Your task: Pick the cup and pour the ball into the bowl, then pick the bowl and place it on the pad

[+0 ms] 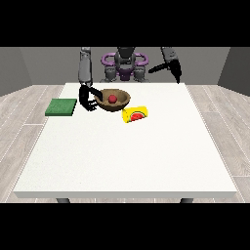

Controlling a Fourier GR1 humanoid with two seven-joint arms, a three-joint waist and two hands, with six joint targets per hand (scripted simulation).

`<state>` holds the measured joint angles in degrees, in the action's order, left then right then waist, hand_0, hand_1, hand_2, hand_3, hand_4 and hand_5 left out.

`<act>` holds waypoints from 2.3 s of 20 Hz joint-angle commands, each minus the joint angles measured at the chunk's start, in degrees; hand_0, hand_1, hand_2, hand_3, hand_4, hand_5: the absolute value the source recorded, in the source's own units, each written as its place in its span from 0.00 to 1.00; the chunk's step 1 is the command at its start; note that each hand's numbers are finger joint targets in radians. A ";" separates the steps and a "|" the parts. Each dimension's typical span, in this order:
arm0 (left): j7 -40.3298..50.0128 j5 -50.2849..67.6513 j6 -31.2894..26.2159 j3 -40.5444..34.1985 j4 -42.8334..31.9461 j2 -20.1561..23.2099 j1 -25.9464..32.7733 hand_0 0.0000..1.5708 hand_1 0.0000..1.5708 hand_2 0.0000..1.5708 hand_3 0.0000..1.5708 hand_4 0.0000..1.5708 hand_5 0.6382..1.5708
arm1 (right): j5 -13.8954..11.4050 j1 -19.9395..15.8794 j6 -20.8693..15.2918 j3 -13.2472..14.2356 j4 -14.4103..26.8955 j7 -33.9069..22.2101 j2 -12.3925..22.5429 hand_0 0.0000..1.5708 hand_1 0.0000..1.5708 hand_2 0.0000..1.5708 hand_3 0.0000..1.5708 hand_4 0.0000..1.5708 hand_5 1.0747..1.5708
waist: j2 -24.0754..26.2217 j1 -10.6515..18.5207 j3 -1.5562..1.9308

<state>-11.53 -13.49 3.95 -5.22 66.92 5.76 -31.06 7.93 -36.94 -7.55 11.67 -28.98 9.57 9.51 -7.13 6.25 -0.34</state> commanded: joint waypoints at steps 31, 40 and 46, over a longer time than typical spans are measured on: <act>-5.45 -3.79 8.52 2.99 11.92 -1.55 -1.44 0.00 0.00 0.00 0.00 0.00 0.99 | 10.34 -1.27 27.26 14.61 4.21 1.55 33.39 1.00 1.00 1.00 0.50 0.65 0.99 | -20.87 -1.98 0.53; -0.59 -5.89 9.00 4.56 21.86 -0.64 1.91 0.00 0.00 0.00 0.00 0.00 0.99 | 8.65 -2.24 29.18 14.53 8.68 6.93 35.81 1.00 1.00 1.00 0.22 0.65 1.00 | -23.30 -2.89 0.50; 0.42 -5.35 7.71 5.70 24.51 -1.16 6.48 0.00 0.00 0.00 0.00 0.00 0.99 | 11.40 -3.97 31.78 16.79 12.04 0.57 38.39 1.00 1.00 1.00 0.00 0.53 1.00 | -19.52 -2.72 0.43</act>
<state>-10.88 -18.53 11.61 0.02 89.62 4.59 -27.09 17.64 -40.01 21.62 27.01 -18.87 13.12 45.83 -27.76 3.92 0.12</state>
